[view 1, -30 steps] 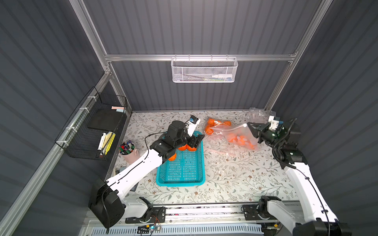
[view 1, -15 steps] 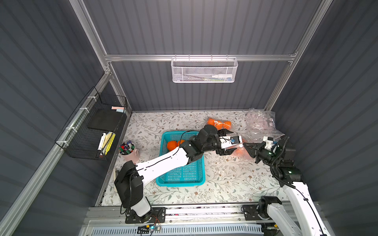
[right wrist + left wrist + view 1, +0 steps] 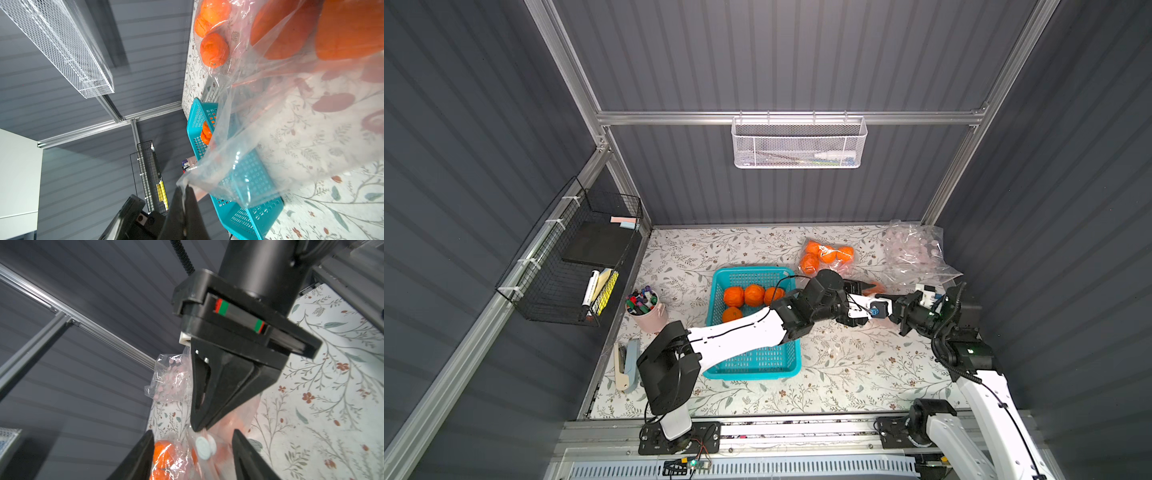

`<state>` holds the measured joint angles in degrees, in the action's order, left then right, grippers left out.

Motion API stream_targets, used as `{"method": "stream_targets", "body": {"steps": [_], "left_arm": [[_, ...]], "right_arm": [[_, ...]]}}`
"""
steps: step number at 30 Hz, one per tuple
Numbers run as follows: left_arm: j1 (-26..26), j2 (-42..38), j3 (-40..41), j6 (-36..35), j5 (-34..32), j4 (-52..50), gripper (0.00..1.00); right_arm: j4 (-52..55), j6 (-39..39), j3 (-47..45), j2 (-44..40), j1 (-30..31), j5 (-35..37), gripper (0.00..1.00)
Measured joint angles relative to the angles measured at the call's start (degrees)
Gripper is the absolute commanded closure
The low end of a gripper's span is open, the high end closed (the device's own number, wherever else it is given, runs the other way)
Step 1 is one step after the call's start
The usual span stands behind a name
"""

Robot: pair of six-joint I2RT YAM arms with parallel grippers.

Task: Open the zip-top bag and take out the orange
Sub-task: Unzip the zipper on the zipper food storage bag.

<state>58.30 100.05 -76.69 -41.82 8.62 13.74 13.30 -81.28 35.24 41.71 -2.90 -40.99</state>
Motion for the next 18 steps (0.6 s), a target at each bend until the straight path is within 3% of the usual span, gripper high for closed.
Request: {"method": "stream_targets", "body": {"steps": [9,18], "left_arm": [[0.0,2.9,1.7,1.3,-2.9,3.4,0.53],[0.0,2.8,3.4,2.6,-4.7,6.2,0.74]], "right_arm": [[0.0,-1.0,-0.1,0.0,0.1,-0.2,1.0],[-0.8,-1.2,-0.1,0.7,0.1,-0.2,1.0]]}}
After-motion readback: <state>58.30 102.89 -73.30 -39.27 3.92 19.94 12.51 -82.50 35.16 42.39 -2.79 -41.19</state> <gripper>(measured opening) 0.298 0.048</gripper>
